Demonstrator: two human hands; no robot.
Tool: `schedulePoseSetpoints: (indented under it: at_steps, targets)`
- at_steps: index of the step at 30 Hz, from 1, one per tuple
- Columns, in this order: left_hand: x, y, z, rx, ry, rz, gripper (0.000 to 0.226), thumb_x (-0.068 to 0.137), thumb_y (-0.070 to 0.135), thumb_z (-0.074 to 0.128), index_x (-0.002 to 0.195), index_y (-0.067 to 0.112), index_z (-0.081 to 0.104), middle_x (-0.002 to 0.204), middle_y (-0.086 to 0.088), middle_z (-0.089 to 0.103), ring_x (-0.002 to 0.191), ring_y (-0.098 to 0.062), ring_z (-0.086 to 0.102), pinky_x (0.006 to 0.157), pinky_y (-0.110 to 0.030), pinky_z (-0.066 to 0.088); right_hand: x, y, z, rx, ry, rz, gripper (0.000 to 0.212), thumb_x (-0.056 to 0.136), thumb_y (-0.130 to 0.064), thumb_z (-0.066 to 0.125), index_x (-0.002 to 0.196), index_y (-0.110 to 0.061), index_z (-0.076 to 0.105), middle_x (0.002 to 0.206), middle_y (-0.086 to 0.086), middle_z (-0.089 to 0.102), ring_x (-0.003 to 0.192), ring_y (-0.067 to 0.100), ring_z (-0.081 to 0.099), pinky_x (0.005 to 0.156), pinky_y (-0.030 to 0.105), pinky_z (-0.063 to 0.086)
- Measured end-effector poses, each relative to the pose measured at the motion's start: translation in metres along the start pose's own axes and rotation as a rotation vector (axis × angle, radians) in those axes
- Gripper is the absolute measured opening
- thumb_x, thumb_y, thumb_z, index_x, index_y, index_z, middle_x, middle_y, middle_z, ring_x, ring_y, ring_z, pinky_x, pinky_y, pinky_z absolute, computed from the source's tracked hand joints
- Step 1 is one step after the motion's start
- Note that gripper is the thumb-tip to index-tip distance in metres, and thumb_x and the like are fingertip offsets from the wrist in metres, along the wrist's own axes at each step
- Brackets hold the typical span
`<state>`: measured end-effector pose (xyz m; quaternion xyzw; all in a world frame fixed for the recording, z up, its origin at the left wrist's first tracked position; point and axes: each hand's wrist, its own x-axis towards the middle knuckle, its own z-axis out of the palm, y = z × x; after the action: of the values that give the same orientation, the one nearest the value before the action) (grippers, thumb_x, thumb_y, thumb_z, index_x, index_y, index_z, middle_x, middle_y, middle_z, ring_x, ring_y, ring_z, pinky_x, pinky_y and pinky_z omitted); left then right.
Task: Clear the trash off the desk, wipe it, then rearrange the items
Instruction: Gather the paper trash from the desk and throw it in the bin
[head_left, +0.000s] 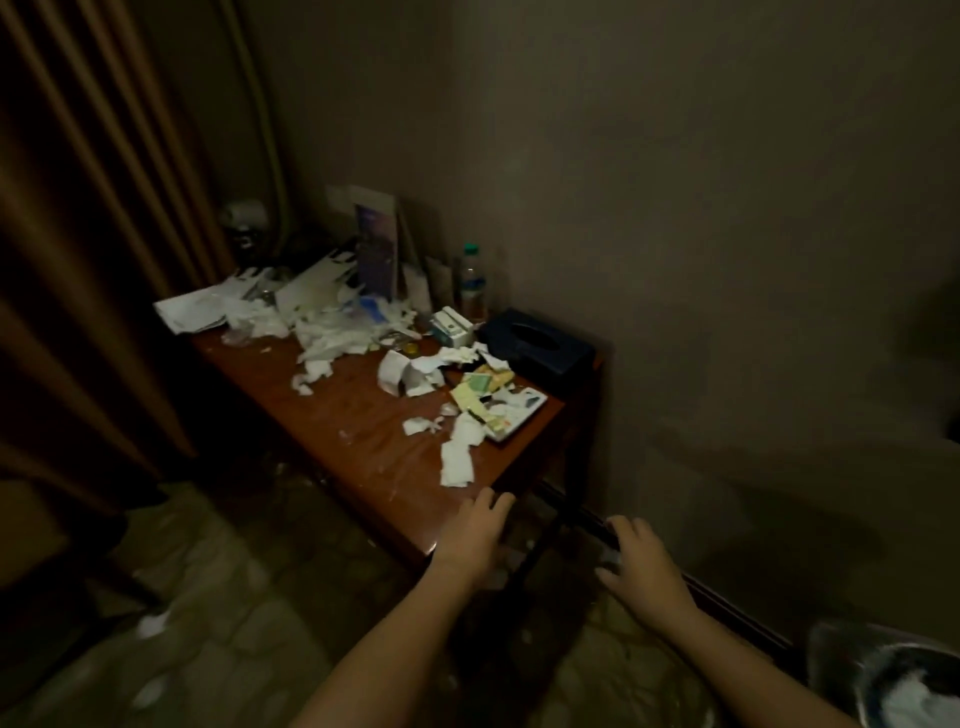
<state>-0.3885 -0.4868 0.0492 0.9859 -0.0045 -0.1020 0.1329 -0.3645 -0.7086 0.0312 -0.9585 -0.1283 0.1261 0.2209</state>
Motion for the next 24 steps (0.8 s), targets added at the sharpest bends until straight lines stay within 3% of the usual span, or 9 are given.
schedulePoseSetpoints:
  at_steps: [5,14,19,24]
  targets:
    - [0.001,-0.085,-0.016,-0.019,0.053,-0.120,0.070,0.087,0.024,0.067,0.144,0.025,0.027,0.145,-0.003,0.030,0.126,-0.026,0.040,0.094,-0.037,0.048,0.026,-0.074,0.040,-0.064,-0.089,-0.008,0.072,0.087,-0.028,0.065,0.146,-0.026,0.022,0.145,0.005,0.022,0.131,0.022,0.036,0.097,0.030,0.045]
    - [0.045,-0.166,-0.018,-0.049,-0.008,-0.181,0.068,0.087,0.025,0.067,0.143,0.024,0.028,0.139,-0.004,0.032,0.122,-0.026,0.044,0.090,-0.037,0.051,0.103,-0.129,0.060,-0.129,-0.099,-0.051,0.063,0.087,-0.026,0.064,0.141,-0.029,0.030,0.136,-0.001,0.042,0.121,0.016,0.044,0.088,0.025,0.046]
    - [0.098,-0.194,-0.024,-0.038,0.005,-0.209,0.057,0.091,0.027,0.060,0.141,0.023,0.031,0.141,-0.003,0.031,0.121,-0.022,0.043,0.087,-0.029,0.051,0.180,-0.145,0.078,-0.071,-0.123,-0.092,0.059,0.088,-0.024,0.063,0.139,-0.030,0.034,0.145,-0.003,0.032,0.118,0.015,0.046,0.082,0.023,0.048]
    - [0.150,-0.218,-0.035,-0.040,-0.083,-0.241,0.061,0.090,0.029,0.062,0.142,0.025,0.030,0.146,-0.003,0.028,0.128,-0.022,0.039,0.094,-0.031,0.049,0.249,-0.152,0.093,-0.165,-0.250,-0.124,0.078,0.084,-0.024,0.069,0.147,-0.028,0.024,0.155,0.003,0.018,0.138,0.025,0.026,0.106,0.037,0.039]
